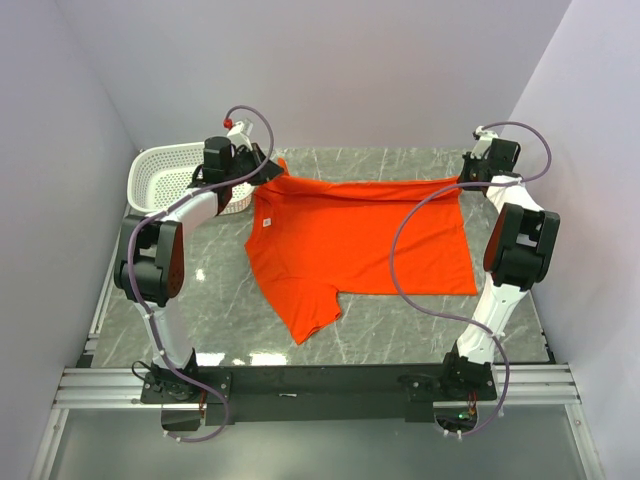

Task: Fold and stack the t-shirts
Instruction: Fold the tshirt

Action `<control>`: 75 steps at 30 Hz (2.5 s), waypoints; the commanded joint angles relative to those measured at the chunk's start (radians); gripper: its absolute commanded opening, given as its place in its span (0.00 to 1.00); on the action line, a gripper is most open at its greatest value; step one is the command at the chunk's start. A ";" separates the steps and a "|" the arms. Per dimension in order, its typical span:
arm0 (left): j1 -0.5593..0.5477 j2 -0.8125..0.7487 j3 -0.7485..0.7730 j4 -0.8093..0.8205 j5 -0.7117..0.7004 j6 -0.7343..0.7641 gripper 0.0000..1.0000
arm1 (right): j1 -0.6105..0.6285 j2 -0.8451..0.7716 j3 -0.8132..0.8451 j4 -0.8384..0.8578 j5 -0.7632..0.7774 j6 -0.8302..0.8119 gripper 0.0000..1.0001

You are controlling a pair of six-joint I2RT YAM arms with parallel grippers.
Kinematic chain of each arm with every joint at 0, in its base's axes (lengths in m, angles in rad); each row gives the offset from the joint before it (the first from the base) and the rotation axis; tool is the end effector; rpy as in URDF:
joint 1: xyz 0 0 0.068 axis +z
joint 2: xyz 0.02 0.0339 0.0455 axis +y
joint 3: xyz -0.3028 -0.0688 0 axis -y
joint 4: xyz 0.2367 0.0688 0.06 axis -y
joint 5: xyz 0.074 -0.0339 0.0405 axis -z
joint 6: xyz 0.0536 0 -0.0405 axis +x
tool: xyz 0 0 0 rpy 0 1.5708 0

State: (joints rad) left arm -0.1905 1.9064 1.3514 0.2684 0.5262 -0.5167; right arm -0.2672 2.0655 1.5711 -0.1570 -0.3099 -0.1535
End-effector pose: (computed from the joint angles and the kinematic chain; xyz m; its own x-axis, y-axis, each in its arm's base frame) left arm 0.4544 -0.1150 0.2917 -0.5559 -0.3278 -0.7638 0.4165 0.6854 -0.5973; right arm 0.4866 -0.1163 0.2447 -0.5806 0.0080 -0.8142 -0.0721 0.9955 0.0611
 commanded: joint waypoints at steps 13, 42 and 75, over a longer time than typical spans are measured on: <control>0.000 -0.072 -0.029 0.043 0.003 0.010 0.01 | -0.010 0.010 0.064 0.011 0.019 0.003 0.00; 0.000 -0.052 -0.057 0.012 0.026 0.030 0.01 | -0.142 -0.206 -0.270 -0.018 -0.178 -0.201 0.66; -0.127 -0.309 -0.380 -0.045 -0.270 0.024 0.38 | -0.135 -0.314 -0.342 -0.102 -0.324 -0.219 0.66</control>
State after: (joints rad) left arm -0.2966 1.6917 1.0233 0.1970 0.3752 -0.4683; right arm -0.4084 1.8137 1.2419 -0.2565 -0.6113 -0.3561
